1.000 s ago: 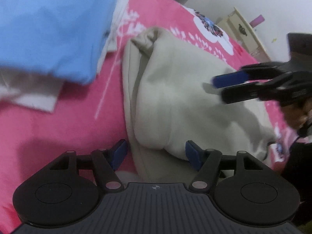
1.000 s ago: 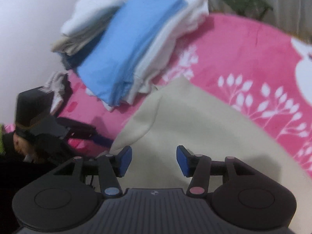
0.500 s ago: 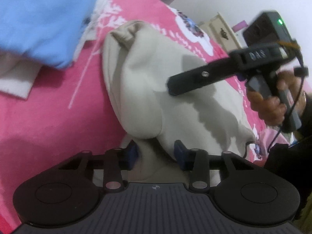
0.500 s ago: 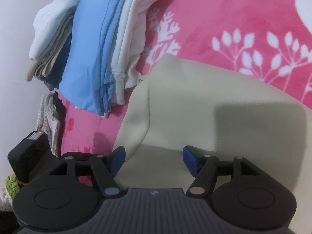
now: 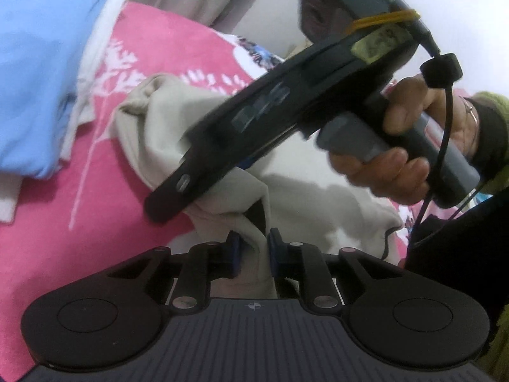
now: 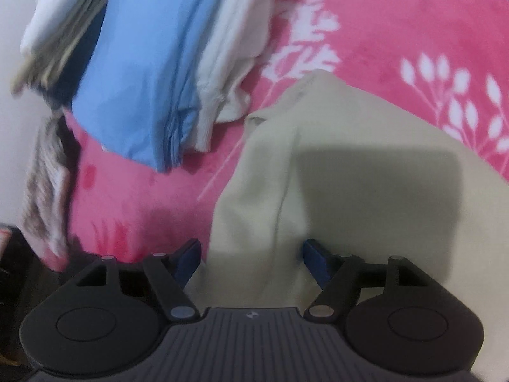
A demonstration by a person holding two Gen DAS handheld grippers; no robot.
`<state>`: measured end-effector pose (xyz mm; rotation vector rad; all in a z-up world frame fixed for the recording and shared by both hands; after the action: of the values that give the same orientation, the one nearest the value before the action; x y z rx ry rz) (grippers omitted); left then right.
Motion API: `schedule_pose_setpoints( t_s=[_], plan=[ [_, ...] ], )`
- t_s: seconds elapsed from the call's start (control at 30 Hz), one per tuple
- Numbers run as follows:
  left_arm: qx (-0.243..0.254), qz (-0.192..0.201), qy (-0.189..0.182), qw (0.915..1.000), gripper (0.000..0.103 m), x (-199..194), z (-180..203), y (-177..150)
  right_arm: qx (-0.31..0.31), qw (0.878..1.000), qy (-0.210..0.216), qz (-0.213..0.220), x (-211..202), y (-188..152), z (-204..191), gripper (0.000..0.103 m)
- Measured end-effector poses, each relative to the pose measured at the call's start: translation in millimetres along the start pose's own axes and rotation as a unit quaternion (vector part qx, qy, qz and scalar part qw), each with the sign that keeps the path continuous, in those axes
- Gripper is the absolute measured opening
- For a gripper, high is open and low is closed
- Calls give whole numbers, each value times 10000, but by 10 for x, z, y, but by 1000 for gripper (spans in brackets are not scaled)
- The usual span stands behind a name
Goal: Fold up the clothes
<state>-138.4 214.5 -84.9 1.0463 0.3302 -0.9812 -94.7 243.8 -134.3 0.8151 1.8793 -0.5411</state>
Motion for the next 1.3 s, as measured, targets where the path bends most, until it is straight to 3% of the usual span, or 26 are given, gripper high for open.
schedule_pose_setpoints(
  t_s=[0.13, 0.2, 0.27, 0.37, 0.6, 0.8, 1.1, 1.3],
  plan=[
    [79, 18, -98, 9999, 16, 84, 54, 53, -566, 9977, -352, 90, 26, -75, -87, 61],
    [112, 18, -141, 9998, 16, 120, 71, 77, -709, 9962, -462, 182, 16, -110, -70, 48],
    [154, 8, -172, 9997, 16, 157, 95, 106, -759, 9954, -514, 275, -16, -124, -20, 28],
    [317, -18, -197, 9993, 16, 207, 168, 154, -702, 9963, -325, 378, -86, -145, 74, 21],
    [847, -7, -464, 9953, 16, 278, 431, 371, -639, 9926, 205, 1011, -540, -357, 303, 16],
    [1361, 62, -874, 9868, 16, 486, 813, 612, -152, 9833, 512, 1740, -1122, -663, 727, 16],
    [1553, -5, -1654, 9739, 20, 1000, 1376, 869, 724, 9564, 641, 2755, -1804, -1262, 1475, 15],
    [1774, -258, -2122, 9606, 25, 1260, 1537, 959, 1570, 9319, 687, 3197, -1876, -1845, 2107, 15]
  ],
)
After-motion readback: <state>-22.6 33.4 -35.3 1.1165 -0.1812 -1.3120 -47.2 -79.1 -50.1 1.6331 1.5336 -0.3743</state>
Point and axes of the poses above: each gripper's, at about its wrist camera, not at the fingertips, and x roughly the way its jaws point, z to its right, y to its top, the point moved 3 cm from there along x, roughly the way its jaws point, and after that the axes turned 8 degrees about x, right-handed, at the moved point
